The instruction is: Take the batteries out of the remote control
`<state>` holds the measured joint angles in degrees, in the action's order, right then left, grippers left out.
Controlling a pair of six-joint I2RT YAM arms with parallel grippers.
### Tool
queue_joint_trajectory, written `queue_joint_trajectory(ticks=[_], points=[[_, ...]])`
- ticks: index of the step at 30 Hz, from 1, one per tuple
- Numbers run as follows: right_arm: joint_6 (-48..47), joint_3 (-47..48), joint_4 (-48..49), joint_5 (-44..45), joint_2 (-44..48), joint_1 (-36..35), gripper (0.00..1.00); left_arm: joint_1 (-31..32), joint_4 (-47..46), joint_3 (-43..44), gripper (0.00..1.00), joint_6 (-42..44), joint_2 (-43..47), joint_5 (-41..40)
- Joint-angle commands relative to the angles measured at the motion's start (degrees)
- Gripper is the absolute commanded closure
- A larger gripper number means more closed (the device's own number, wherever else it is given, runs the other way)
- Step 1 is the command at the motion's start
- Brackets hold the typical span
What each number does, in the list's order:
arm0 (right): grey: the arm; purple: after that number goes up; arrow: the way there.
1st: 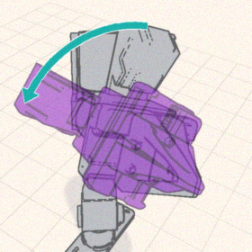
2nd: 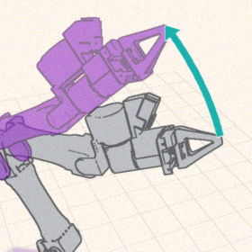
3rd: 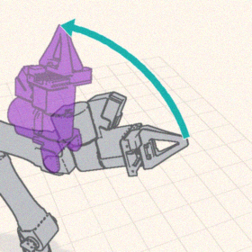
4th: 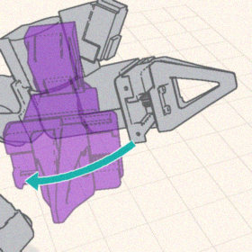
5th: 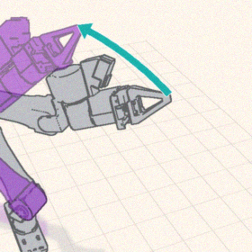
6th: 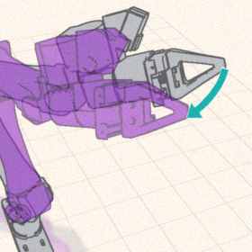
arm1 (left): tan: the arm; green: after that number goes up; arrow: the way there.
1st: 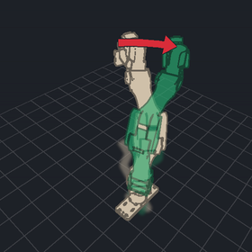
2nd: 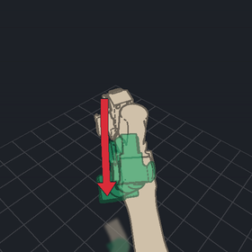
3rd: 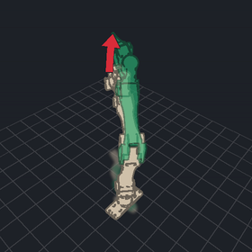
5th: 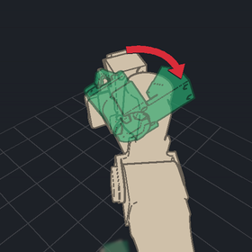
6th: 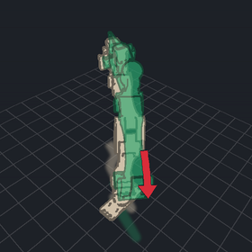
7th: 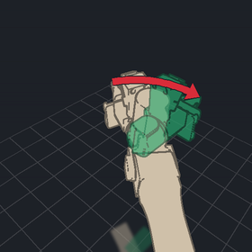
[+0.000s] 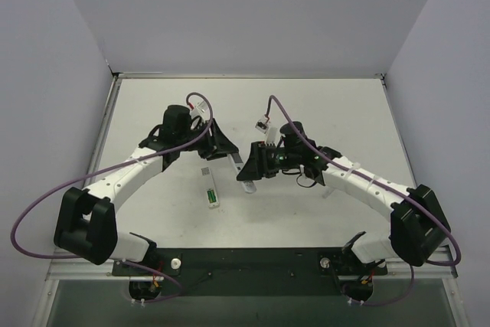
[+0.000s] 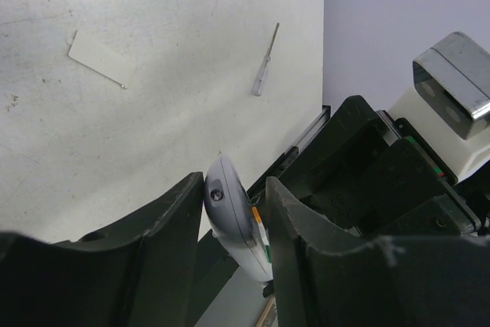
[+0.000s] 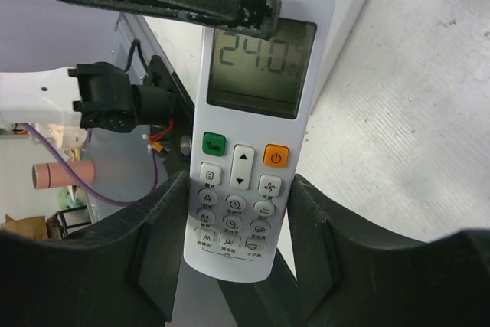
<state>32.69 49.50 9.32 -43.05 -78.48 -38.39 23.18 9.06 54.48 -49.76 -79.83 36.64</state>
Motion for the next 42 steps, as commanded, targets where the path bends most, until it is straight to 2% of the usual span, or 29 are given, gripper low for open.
queue_joint_trajectory(ticks=[1, 3, 4, 8, 9, 10, 12, 13, 16, 20, 26, 27, 33, 36, 37, 40, 42], points=[[-3.6, 3.1, -3.6, 4.6, -0.2, -1.2, 0.82, 0.3, -3.3, -1.5, 0.6, -1.7, 0.7, 1.9], [-5.1, 4.2, -6.3, 7.6, -0.2, -2.1, 0.81, 0.3, -3.4, -1.8, 0.69, -2.2, 0.9, 1.9], [-5.6, 4.5, -7.2, 8.9, -0.2, -2.5, 0.81, 0.3, -3.7, -2.1, 0.81, -2.5, 0.9, 1.9], [-6.9, 5.8, -11.3, 13.1, 0.1, -3.6, 0.77, 0.3, -5.8, -3.5, 0.99, -4.7, 1.0, 2.9], [-7.2, 6.3, -12.0, 14.2, 0.3, -4.1, 0.72, 0.3, -6.1, -3.6, 1.0, -5.0, 0.9, 2.9], [-7.4, 6.6, -12.7, 16.7, 0.4, -4.4, 0.61, 0.3, -5.9, -3.6, 1.0, -5.2, 0.9, 2.8], [-8.2, 7.1, -15.0, 19.8, 1.2, -5.2, 0.47, 0.2, -5.8, -3.8, 1.0, -5.7, 0.9, 2.6], [-9.3, 7.6, -15.9, 24.4, 1.7, -6.5, 0.35, 0.2, -5.8, -3.8, 1.0, -6.0, 0.9, 2.4], [-12.5, 8.7, -18.6, 31.5, 3.2, -10.3, 0.28, 0.2, -5.9, -4.0, 1.0, -7.5, 0.8, 1.5], [-16.4, 9.2, -21.4, 47.3, 3.9, -16.1, 0.27, 0.2, -7.8, -4.6, 1.0, -11.1, 0.8, 0.8], [-21.8, 10.0, -21.8, 59.7, 2.5, -25.3, 0.31, 0.1, -7.7, -4.0, 1.0, -13.3, 0.2, -0.3], [-23.3, 10.3, -22.1, 63.9, 1.9, -26.5, 0.32, 0.1, -7.7, -4.1, 1.0, -13.5, 0.1, -0.3], [-28.2, 13.3, -22.9, 79.1, -3.1, -34.1, 0.42, 0.1, -6.5, -4.1, 1.0, -14.3, 0.6, -1.2], [-30.4, 14.2, -22.9, 85.2, -5.2, -35.9, 0.59, 0.1, -5.1, -3.9, 1.0, -14.1, 1.1, -1.7], [-31.0, 14.6, -22.9, 86.8, -6.0, -36.4, 0.69, 0.1, -5.0, -3.9, 1.0, -14.1, 1.2, -1.7], [-31.1, 14.7, -22.6, 89.4, -7.1, -36.8, 0.81, 0.1, -4.8, -3.9, 1.0, -14.3, 1.6, -1.8], [-31.2, 14.6, -22.5, 91.8, -7.4, -37.1, 0.85, 0.1, -4.1, -3.6, 1.0, -14.2, 1.8, -1.8]])
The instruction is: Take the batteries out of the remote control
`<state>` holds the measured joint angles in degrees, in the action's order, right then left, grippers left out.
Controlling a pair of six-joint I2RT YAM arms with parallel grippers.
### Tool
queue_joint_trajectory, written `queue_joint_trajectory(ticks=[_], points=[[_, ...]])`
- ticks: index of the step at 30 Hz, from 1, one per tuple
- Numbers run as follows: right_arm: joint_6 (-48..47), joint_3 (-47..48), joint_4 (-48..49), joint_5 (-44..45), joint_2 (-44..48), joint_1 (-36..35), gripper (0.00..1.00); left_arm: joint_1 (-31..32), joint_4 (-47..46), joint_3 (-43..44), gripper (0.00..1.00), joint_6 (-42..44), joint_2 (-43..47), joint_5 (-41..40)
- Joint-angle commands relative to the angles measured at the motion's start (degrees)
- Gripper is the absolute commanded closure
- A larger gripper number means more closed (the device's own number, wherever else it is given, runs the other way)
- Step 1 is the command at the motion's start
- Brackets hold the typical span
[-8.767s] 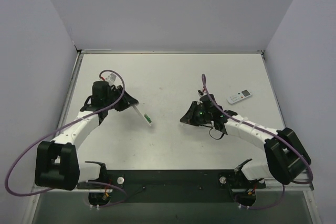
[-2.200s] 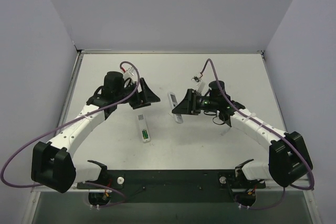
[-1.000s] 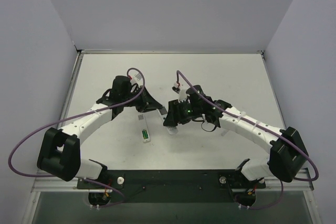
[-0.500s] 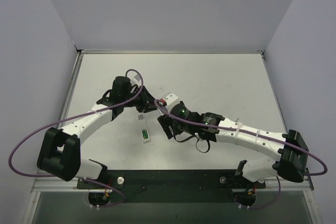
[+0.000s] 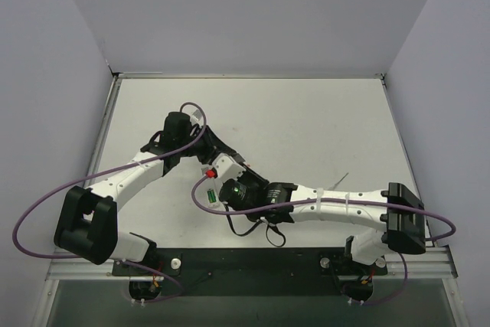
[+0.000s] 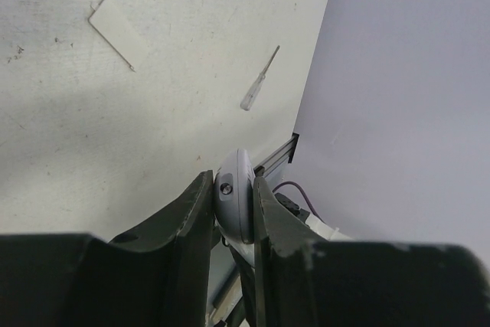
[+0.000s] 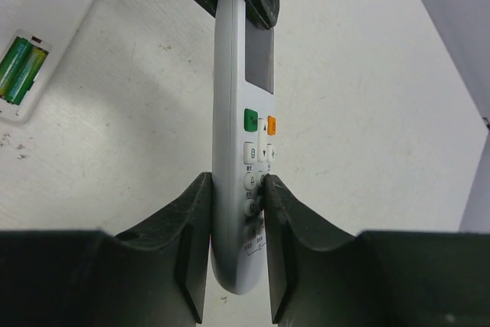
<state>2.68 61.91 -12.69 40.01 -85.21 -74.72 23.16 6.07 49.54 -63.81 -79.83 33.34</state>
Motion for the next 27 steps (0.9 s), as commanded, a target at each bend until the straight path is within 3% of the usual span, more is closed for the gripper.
queue_joint_trajectory(ticks=[1, 2, 3, 4, 6, 7, 10, 15, 20, 23, 27], points=[[-1.2, 2.1, -0.4, 9.2, -0.8, -0.7, 0.88, 0.1, -0.9, 1.6, 1.0, 0.0, 1.9, 1.5], [-1.0, 1.9, -0.1, 9.9, -0.8, -0.7, 0.9, 0.0, -0.7, 1.8, 1.0, 0.1, 1.8, 1.5], [-0.8, 1.8, -0.1, 10.0, -0.7, -0.8, 0.91, 0.0, -0.4, 1.9, 0.83, 0.3, 1.9, 1.5], [-0.5, 1.6, 0.1, 10.2, -0.3, -0.8, 0.93, -0.1, -0.4, 2.1, 0.72, 0.8, 1.9, 1.5], [1.1, 0.9, 0.7, 7.8, 0.5, -0.3, 0.94, -0.4, 0.4, 2.8, 0.59, 1.9, 2.0, 1.3], [1.7, 0.6, 1.0, 6.7, 1.5, -0.1, 0.96, -0.5, 1.1, 3.1, 0.47, 3.8, 2.0, 1.0], [5.2, -0.7, 1.8, 1.3, 4.0, 1.8, 1.0, -1.0, 5.0, 5.6, 0.32, 7.3, 2.9, -0.7], [11.9, -3.4, 2.8, -10.3, 8.2, 8.9, 1.0, -4.6, 6.1, 6.3, 0.27, 9.8, 5.7, 0.0], [21.8, -9.0, 8.5, -32.7, 15.6, 18.9, 1.0, -6.9, 4.0, 4.6, 0.27, 13.7, 9.7, 2.4], [28.9, -13.2, 14.8, -46.2, 19.2, 26.4, 1.0, -7.0, -1.4, 2.4, 0.26, 14.2, 11.6, 5.2], [35.0, -16.1, 21.1, -55.4, 22.0, 31.0, 1.0, -6.7, -11.1, -0.6, 0.26, 11.6, 12.3, 9.4]])
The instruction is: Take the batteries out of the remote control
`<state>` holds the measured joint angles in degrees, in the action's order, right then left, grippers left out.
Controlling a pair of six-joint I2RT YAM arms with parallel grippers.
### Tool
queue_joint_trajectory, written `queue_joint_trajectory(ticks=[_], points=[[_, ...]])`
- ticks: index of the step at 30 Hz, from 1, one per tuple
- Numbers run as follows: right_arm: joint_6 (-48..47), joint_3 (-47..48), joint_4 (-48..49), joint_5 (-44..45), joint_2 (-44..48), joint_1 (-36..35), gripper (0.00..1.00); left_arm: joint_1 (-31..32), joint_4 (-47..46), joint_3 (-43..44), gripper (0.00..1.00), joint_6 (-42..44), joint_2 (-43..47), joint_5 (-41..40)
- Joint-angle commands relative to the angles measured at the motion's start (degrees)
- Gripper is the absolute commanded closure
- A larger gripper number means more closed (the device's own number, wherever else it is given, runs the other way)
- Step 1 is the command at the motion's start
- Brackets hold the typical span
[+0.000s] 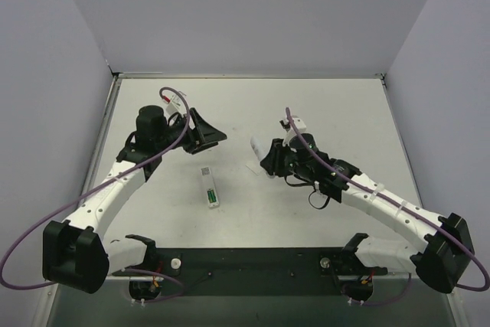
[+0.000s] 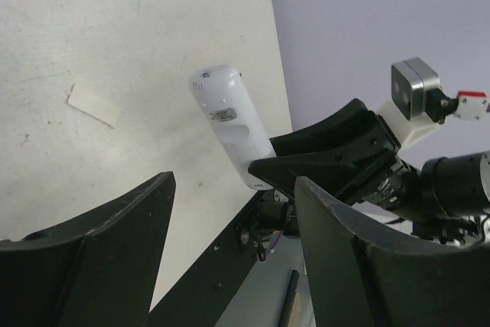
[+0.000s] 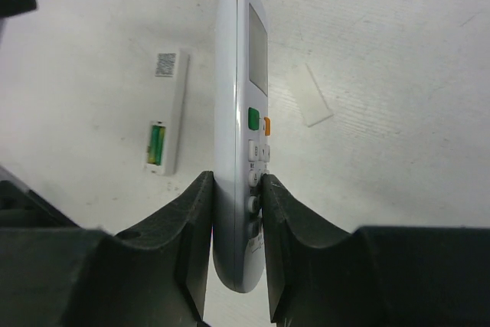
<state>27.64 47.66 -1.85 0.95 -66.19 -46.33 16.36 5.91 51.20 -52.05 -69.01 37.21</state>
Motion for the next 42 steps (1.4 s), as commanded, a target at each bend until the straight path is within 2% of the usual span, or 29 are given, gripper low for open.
queue_joint_trajectory(ticks=[1, 7, 12, 16, 22, 29, 34, 35, 39, 42], points=[[11.2, -2.5, 13.2, -17.9, 3.8, 3.3, 1.0, 0.4, -12.5, -3.3, 0.26, -1.4, 1.5, 6.0], [22.6, -7.4, 27.0, -27.2, 5.5, 7.3, 1.0, 3.1, -20.5, -5.6, 0.26, -4.5, 0.4, 7.4], [26.4, -9.0, 31.3, -30.0, 5.2, 8.5, 1.0, 4.2, -24.2, -6.3, 0.26, -6.0, -0.7, 8.0], [30.7, -12.1, 39.3, -32.3, 4.8, 9.7, 1.0, 4.6, -27.9, -7.9, 0.26, -8.4, -0.9, 8.0], [34.7, -12.9, 45.0, -35.0, 2.9, 9.9, 1.0, 5.2, -31.0, -10.1, 0.26, -10.2, -1.8, 7.8], [38.5, -13.2, 50.0, -37.9, 0.9, 9.9, 1.0, 5.2, -43.1, -12.7, 0.27, -17.2, -2.2, 8.0], [39.8, -14.4, 51.7, -38.7, -0.2, 9.9, 1.0, 5.2, -48.9, -13.9, 0.39, -22.4, -2.2, 7.8], [39.9, -14.6, 51.9, -38.7, -0.3, 9.9, 1.0, 5.2, -50.4, -14.1, 0.44, -22.9, -2.3, 7.7], [40.0, -15.0, 52.3, -39.0, -0.8, 10.0, 1.0, 5.2, -51.4, -14.5, 0.56, -24.1, -1.9, 7.7], [40.1, -15.0, 52.1, -39.2, -1.1, 10.0, 1.0, 5.2, -51.5, -14.5, 0.59, -24.0, -1.7, 7.5]])
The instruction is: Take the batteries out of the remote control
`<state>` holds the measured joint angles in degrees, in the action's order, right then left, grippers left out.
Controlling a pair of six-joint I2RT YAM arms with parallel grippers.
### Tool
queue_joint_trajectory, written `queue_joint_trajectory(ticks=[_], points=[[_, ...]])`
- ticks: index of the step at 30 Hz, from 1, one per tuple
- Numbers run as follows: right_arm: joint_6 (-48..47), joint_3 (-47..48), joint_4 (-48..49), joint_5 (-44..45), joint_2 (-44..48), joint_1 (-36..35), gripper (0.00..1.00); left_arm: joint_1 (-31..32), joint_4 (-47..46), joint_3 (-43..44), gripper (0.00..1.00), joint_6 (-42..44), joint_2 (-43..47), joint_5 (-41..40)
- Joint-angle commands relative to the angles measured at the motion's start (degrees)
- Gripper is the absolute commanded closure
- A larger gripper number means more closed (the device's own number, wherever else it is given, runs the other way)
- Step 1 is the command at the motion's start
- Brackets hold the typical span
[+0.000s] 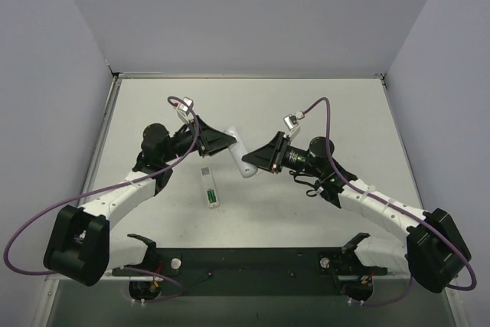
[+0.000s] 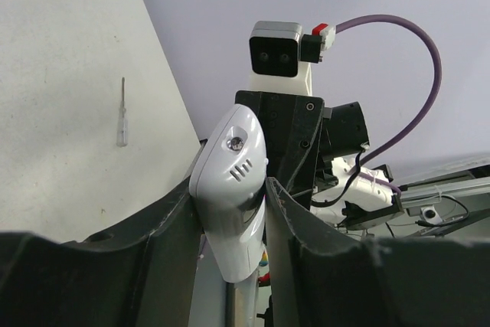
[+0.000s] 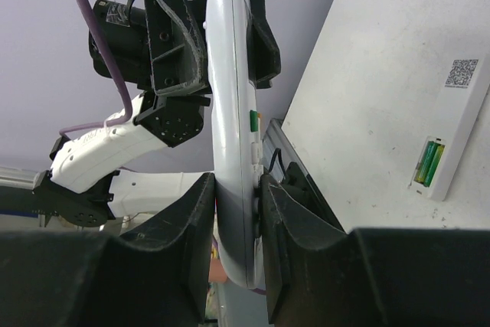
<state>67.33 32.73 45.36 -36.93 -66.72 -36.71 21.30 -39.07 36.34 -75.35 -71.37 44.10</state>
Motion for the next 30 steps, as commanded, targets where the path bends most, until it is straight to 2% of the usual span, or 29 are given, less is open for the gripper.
queue_joint_trajectory(ticks=[1, 2, 3, 5, 11, 16, 19, 22, 24, 25, 26, 27, 28, 29, 30], points=[[0.6, 0.1, 5.4, -1.5, -0.9, 0.4, 1.0, 0.2, -6.5, 0.2, 0.59, -0.7, 0.8, 0.6], [1.4, 0.0, 6.0, -1.9, -1.0, 0.4, 1.0, 0.2, -6.6, 0.1, 0.57, -0.6, 0.8, 0.5], [2.0, -0.1, 7.9, -2.1, -1.4, 0.5, 1.0, 0.2, -6.8, 0.0, 0.49, -0.7, 0.7, 0.3], [3.4, -0.6, 10.1, -2.3, -1.7, 0.5, 1.0, 0.2, -6.6, -0.3, 0.41, -0.6, 0.2, 0.0], [6.1, -0.7, 13.9, -2.6, -2.7, 0.4, 1.0, 0.2, -11.7, -1.9, 0.36, -3.3, -1.8, -0.4], [7.3, -0.7, 15.2, -3.0, -4.1, 0.4, 1.0, 0.3, -13.2, -2.0, 0.42, -4.5, -2.3, -0.5], [7.7, -0.9, 16.3, -3.1, -4.9, 0.3, 1.0, 0.3, -13.6, -2.1, 0.5, -4.8, -2.1, -0.5], [7.3, -1.1, 15.3, -2.8, -4.9, 0.3, 0.98, 0.3, -13.6, -2.1, 0.61, -4.9, -1.8, -0.6], [5.0, -0.7, 11.4, -2.9, -4.5, 0.3, 0.89, 0.3, -13.1, -2.0, 0.78, -5.0, -1.8, -0.5], [3.8, -0.1, 9.2, -2.9, -3.9, 0.3, 0.85, 0.2, -12.4, -1.7, 0.83, -4.9, -1.8, -0.3], [-0.3, 0.4, 6.6, -2.6, -3.1, 0.4, 0.75, 0.1, -11.6, -1.5, 0.88, -4.7, -1.9, -0.2], [-3.0, 1.2, -1.4, -2.2, -0.9, 0.3, 0.68, 0.1, -10.4, -1.1, 0.97, -3.9, -2.0, 0.5], [-6.7, 2.2, -6.7, -1.1, 0.4, 0.3, 0.62, -0.1, -8.6, -0.5, 1.0, -3.6, -2.1, 0.9], [-10.6, 5.1, -12.7, 0.3, 1.9, 0.3, 0.48, -0.2, -7.6, -0.2, 1.0, -3.1, -2.1, 1.3], [-18.6, 6.8, -24.7, 4.6, 4.9, 0.2, 0.43, -0.5, -6.6, 0.0, 1.0, -2.3, -2.1, 1.6]])
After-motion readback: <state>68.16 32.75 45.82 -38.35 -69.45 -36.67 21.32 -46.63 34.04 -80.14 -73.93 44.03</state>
